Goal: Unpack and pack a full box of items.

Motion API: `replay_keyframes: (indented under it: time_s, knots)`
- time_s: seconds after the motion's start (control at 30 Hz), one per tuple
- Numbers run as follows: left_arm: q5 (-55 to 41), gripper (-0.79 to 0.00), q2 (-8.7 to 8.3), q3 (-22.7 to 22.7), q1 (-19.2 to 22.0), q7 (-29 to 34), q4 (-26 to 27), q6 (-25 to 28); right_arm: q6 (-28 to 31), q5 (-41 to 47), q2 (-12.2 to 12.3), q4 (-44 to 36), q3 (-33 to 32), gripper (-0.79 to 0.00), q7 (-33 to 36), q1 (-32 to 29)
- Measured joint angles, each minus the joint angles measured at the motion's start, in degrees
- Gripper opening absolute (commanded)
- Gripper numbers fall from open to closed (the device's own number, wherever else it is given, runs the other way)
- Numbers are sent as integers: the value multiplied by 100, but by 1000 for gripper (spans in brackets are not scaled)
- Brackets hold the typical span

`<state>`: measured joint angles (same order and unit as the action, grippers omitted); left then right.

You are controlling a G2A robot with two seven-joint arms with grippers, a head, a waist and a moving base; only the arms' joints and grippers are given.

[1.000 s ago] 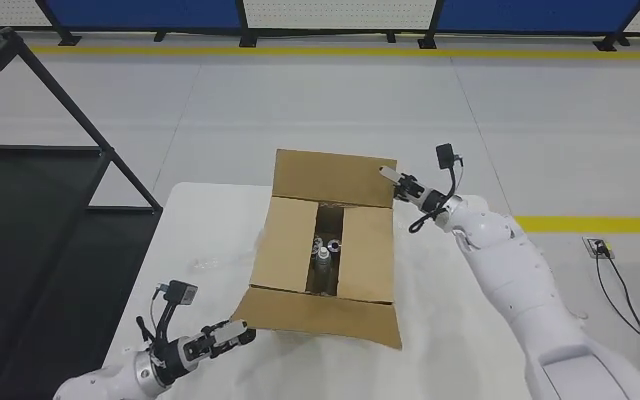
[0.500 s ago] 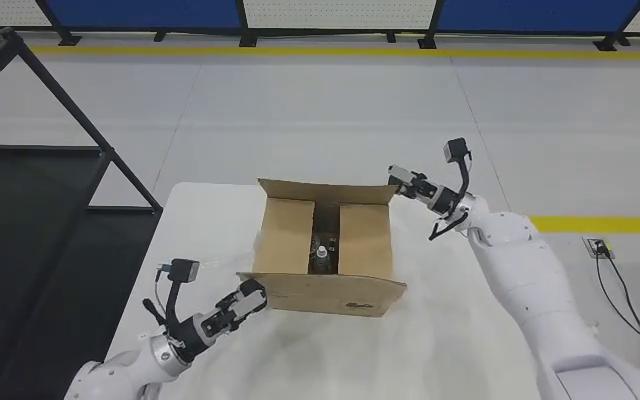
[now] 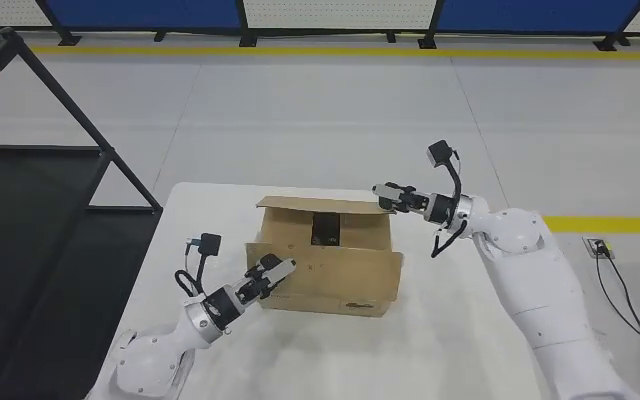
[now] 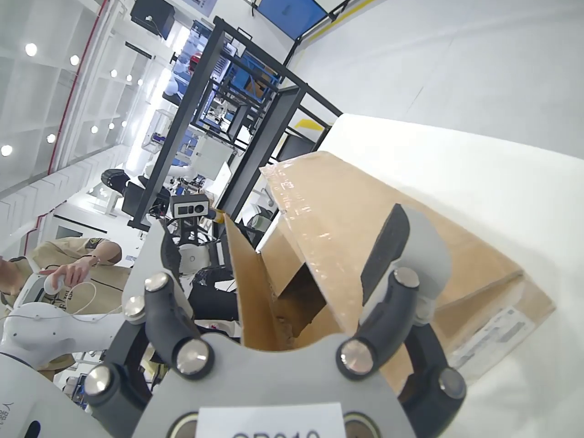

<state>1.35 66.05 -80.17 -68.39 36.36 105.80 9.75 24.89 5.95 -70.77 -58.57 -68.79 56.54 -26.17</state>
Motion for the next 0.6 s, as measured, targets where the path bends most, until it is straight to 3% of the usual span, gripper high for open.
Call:
replay_keyframes:
  time_s: [0.07, 0.4, 0.6]
  knots:
    - [83, 0, 14, 128, 169, -45, -126, -73, -299, -42, 21, -240, -30, 0, 31, -61]
    - [108, 0, 17, 155, 202, -58, -152, -93, -215, -40, 19, -185, -18, 0, 18, -63]
    - [141, 0, 48, 307, 273, -340, -221, -276, -1074, -86, -1, -392, 217, 0, 184, -59]
